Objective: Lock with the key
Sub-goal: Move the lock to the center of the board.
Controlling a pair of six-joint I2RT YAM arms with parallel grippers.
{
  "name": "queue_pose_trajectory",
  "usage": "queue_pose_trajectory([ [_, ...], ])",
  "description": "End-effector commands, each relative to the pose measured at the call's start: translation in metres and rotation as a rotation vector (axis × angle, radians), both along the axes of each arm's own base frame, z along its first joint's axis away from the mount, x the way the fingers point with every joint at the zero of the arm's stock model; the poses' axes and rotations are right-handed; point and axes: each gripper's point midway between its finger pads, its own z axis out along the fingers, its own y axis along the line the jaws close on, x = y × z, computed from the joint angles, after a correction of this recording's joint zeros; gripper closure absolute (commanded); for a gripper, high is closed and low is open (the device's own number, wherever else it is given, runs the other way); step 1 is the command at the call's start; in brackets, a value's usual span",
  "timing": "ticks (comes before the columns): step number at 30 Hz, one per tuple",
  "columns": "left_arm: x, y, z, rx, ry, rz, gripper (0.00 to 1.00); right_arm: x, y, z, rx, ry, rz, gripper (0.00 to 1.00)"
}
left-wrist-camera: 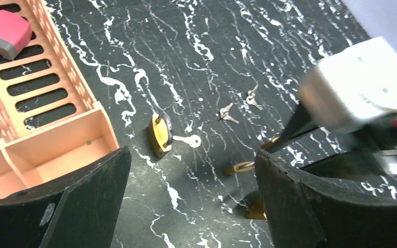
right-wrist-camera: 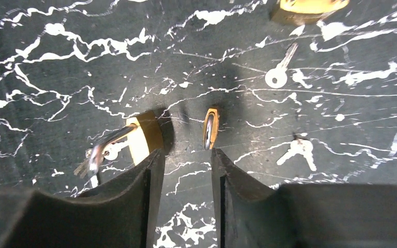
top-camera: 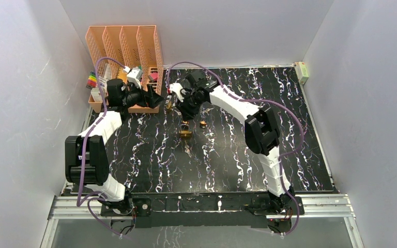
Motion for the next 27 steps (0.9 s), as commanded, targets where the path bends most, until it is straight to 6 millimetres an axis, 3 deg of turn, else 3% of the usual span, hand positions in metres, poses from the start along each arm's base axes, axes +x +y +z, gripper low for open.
queue_pose_trajectory([
  [1, 0.006, 0.002, -0.001, 0.09, -0.026, 0.011, 0.15, 0.004, 0.001, 0.106, 0.152, -0.147, -0.011, 0.49],
  [6, 0.015, 0.013, -0.009, 0.103, 0.006, 0.099, 0.12, 0.023, -0.001, 0.149, 0.25, -0.216, -0.183, 0.27],
  [9, 0.019, 0.023, -0.005, 0.075, 0.017, 0.159, 0.1, 0.038, 0.014, 0.155, 0.33, -0.153, -0.364, 0.27],
  [12, 0.024, 0.037, -0.003, 0.038, 0.043, 0.233, 0.09, 0.047, 0.036, 0.144, 0.338, -0.14, -0.509, 0.28],
  [15, 0.028, 0.066, -0.004, 0.013, 0.072, 0.366, 0.05, 0.061, 0.054, 0.13, 0.307, -0.176, -0.657, 0.27],
  [19, 0.031, 0.089, -0.005, -0.018, 0.11, 0.464, 0.04, 0.079, 0.072, 0.11, 0.298, -0.122, -0.833, 0.27],
  [24, 0.031, 0.11, 0.0, -0.047, 0.118, 0.535, 0.02, 0.078, 0.096, 0.095, 0.308, -0.15, -0.933, 0.31],
  [27, 0.031, 0.113, 0.002, -0.044, 0.115, 0.542, 0.02, 0.081, 0.094, 0.084, 0.297, -0.153, -1.004, 0.35],
])
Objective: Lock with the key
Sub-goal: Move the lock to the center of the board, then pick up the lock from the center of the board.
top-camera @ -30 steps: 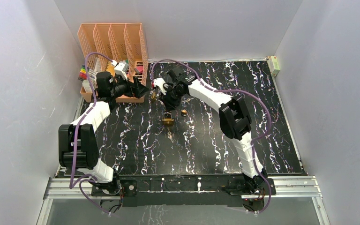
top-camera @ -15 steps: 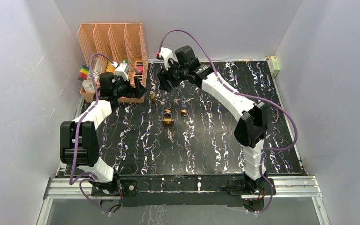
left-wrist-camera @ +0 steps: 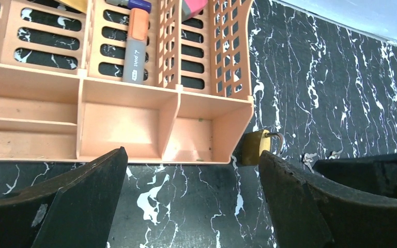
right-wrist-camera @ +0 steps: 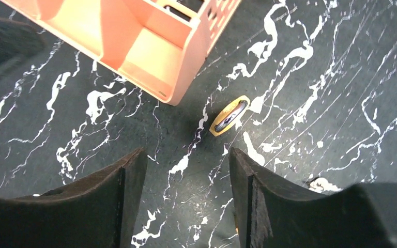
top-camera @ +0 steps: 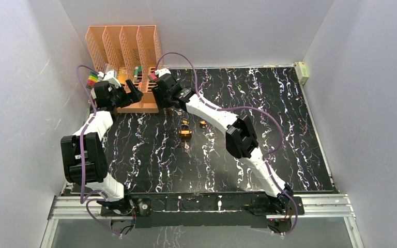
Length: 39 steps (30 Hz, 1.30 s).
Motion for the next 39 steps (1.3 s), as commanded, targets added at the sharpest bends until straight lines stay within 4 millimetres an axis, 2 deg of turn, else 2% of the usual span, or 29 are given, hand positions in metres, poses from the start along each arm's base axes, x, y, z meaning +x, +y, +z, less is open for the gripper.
queue_pose_trajectory([
  [1, 0.004, 0.008, 0.03, -0.006, -0.054, 0.035, 0.02, 0.02, -0.004, 0.044, 0.098, -0.084, -0.202, 0.36],
  [7, 0.004, 0.008, 0.032, -0.003, -0.055, 0.023, 0.02, 0.031, -0.008, 0.033, 0.081, -0.111, -0.27, 0.4],
  [14, 0.004, 0.004, 0.031, -0.01, -0.046, -0.013, 0.02, 0.043, -0.002, 0.019, 0.092, -0.123, -0.298, 0.42],
  [21, 0.004, 0.005, 0.031, -0.014, -0.045, -0.008, 0.03, 0.05, 0.004, 0.003, 0.124, -0.1, -0.305, 0.44],
  [29, 0.004, 0.007, 0.032, -0.009, -0.046, -0.006, 0.03, 0.051, 0.001, -0.02, 0.112, -0.055, -0.317, 0.49],
  [39, 0.004, 0.009, 0.031, -0.011, -0.045, -0.004, 0.03, 0.05, 0.001, -0.028, 0.111, -0.037, -0.308, 0.64],
])
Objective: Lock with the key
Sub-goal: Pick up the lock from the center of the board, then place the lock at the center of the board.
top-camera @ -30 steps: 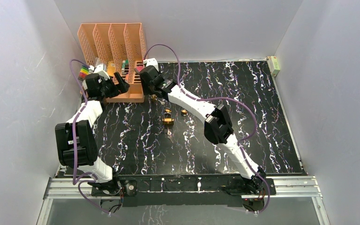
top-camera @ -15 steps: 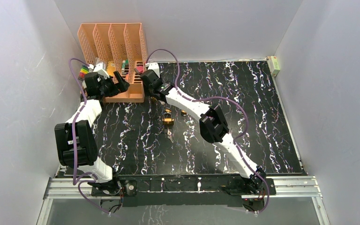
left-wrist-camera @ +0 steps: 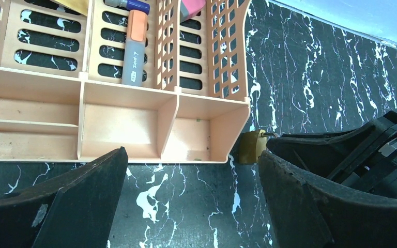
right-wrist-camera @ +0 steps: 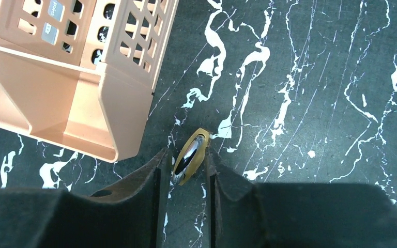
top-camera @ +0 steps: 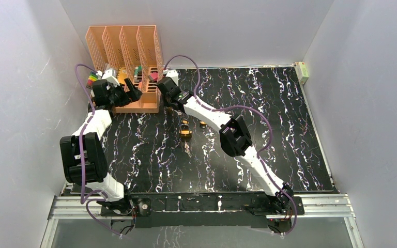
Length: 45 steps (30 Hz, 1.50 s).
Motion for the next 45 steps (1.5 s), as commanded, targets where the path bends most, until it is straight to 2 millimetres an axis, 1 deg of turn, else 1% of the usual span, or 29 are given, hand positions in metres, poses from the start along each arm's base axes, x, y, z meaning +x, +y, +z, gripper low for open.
queue_pose_trajectory([
  [1, 0.004, 0.002, 0.026, 0.005, -0.057, -0.015, 0.03, 0.01, 0.009, 0.019, 0.074, -0.037, -0.006, 0.65],
  [3, 0.004, 0.001, 0.026, 0.006, -0.057, -0.016, 0.03, 0.01, 0.008, 0.017, 0.074, -0.033, -0.004, 0.67],
  [10, 0.004, 0.003, 0.026, 0.0, -0.057, -0.015, 0.03, 0.004, 0.008, 0.013, 0.072, -0.005, 0.01, 0.69],
  [14, 0.004, 0.006, 0.027, 0.004, -0.059, -0.01, 0.03, 0.0, 0.008, 0.006, 0.067, 0.014, 0.02, 0.74],
  [17, 0.004, 0.006, 0.027, 0.007, -0.06, -0.009, 0.03, -0.002, 0.007, 0.004, 0.062, 0.024, 0.026, 0.79],
  [21, 0.003, 0.007, 0.027, 0.009, -0.061, -0.01, 0.03, -0.004, 0.005, 0.01, 0.041, 0.011, 0.058, 0.91],
  [23, 0.004, 0.006, 0.028, 0.007, -0.066, -0.015, 0.03, -0.007, 0.004, 0.019, 0.02, -0.005, 0.108, 0.96],
  [25, 0.003, 0.006, 0.028, 0.004, -0.067, -0.016, 0.03, -0.011, 0.007, 0.03, -0.008, -0.033, 0.194, 1.0],
  [27, 0.003, 0.006, 0.028, 0.002, -0.067, -0.019, 0.03, -0.018, 0.011, 0.044, -0.012, -0.054, 0.292, 1.0],
  [30, 0.003, 0.007, 0.029, 0.003, -0.069, -0.015, 0.03, -0.034, 0.016, 0.063, -0.014, -0.087, 0.461, 1.0],
  [34, 0.003, 0.007, 0.03, 0.005, -0.076, -0.015, 0.03, -0.048, 0.011, 0.079, -0.01, -0.109, 0.644, 1.0],
  [39, 0.003, 0.006, 0.029, 0.007, -0.078, -0.018, 0.03, -0.061, 0.002, 0.088, 0.003, -0.137, 0.794, 1.0],
  [45, 0.003, 0.007, 0.028, 0.007, -0.075, -0.02, 0.03, -0.071, -0.004, 0.083, -0.004, -0.132, 0.866, 1.0],
])
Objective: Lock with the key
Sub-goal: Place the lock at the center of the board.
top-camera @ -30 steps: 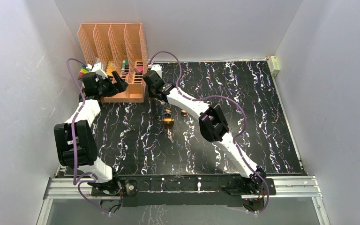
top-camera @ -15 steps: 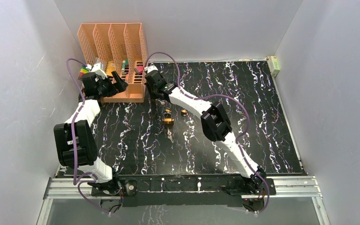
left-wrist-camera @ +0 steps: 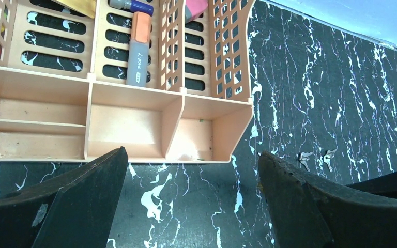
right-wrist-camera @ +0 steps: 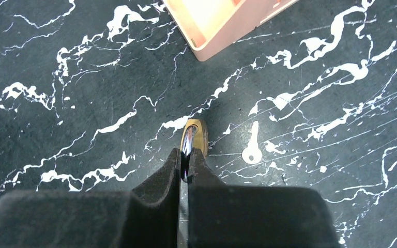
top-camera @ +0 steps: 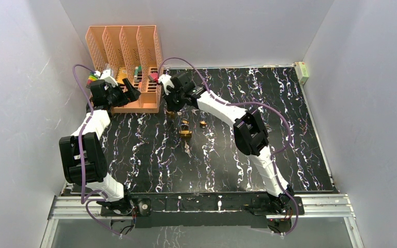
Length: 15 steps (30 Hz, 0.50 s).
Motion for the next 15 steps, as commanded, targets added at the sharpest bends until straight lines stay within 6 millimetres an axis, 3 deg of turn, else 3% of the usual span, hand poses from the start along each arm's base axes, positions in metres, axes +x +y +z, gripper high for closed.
queue_pose_trajectory([
  [1, 0.004, 0.0, 0.026, 0.012, -0.069, -0.021, 0.03, -0.008, 0.007, 0.06, 0.126, -0.1, 0.129, 1.0],
  [15, 0.004, -0.001, 0.022, 0.007, -0.062, -0.028, 0.03, -0.023, 0.015, 0.034, 0.141, -0.03, 0.219, 1.0],
])
